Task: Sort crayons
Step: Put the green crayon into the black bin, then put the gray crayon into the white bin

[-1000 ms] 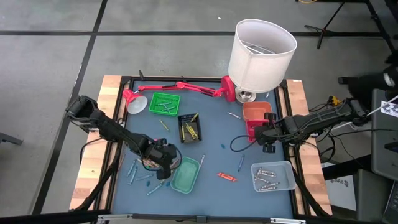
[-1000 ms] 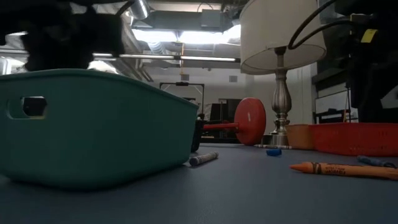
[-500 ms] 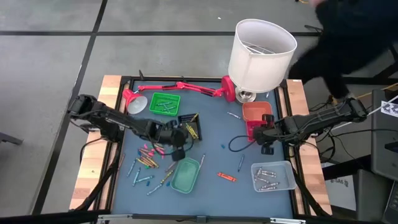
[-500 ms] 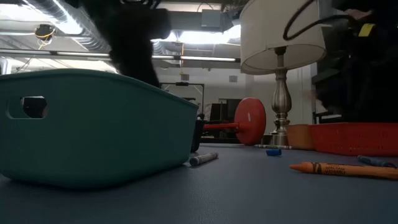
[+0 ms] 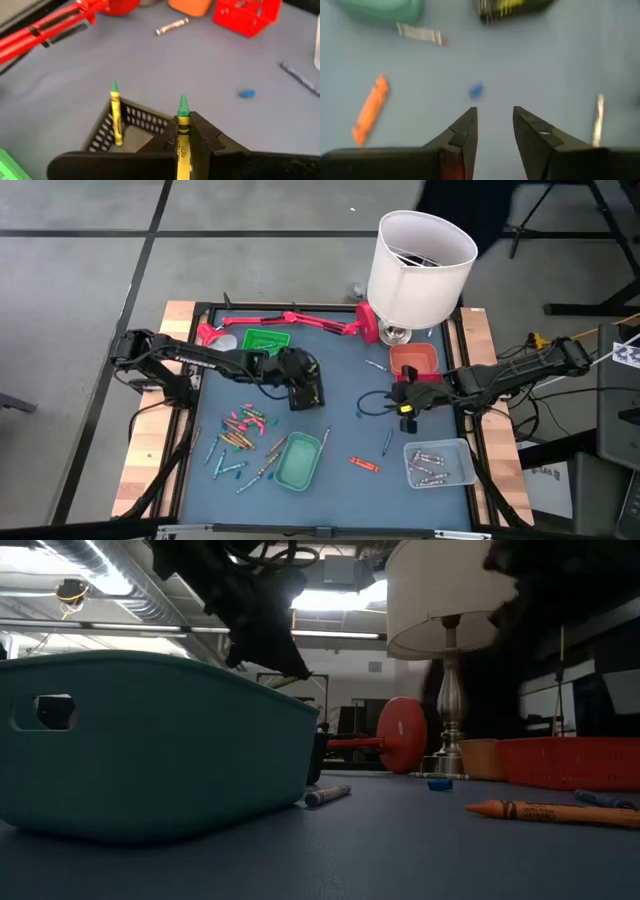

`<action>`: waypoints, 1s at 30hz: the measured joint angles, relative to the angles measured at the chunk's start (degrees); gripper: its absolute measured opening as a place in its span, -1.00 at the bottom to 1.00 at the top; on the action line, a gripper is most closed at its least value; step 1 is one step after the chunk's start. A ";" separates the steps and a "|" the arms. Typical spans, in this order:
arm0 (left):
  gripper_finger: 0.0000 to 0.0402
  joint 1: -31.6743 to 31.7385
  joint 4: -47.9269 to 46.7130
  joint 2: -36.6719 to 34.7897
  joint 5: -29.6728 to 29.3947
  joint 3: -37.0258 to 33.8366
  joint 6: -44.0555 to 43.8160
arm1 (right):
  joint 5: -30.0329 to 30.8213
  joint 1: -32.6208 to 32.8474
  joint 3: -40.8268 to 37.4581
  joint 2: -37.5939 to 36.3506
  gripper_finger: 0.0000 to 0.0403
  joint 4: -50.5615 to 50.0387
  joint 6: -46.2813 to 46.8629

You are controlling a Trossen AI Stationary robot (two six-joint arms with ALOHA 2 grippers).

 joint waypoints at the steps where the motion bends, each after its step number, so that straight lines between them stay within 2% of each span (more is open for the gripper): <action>1: -0.95 0.37 0.64 -0.01 0.00 0.00 0.02 | 0.44 -0.02 0.00 0.00 -0.39 2.46 0.00; 8: -0.77 1.45 4.09 -0.01 0.13 0.00 4.50 | 3.02 -0.02 0.00 0.00 -0.39 15.71 -3.41; 15: -0.55 1.60 4.92 -0.03 0.14 0.00 6.03 | 4.57 -0.40 0.00 2.19 -0.39 23.03 -6.11; 22: -0.53 1.60 5.32 -1.32 4.89 0.00 9.51 | 4.77 -5.12 0.00 6.92 -0.39 26.66 -7.17; 25: -0.56 1.54 3.83 -3.62 7.03 0.00 10.57 | 2.18 -7.24 0.00 8.87 -0.39 27.34 -7.26; 30: -0.61 1.01 -0.56 -8.70 7.91 0.00 10.82 | -7.57 -8.68 0.00 12.53 -0.39 29.79 -10.94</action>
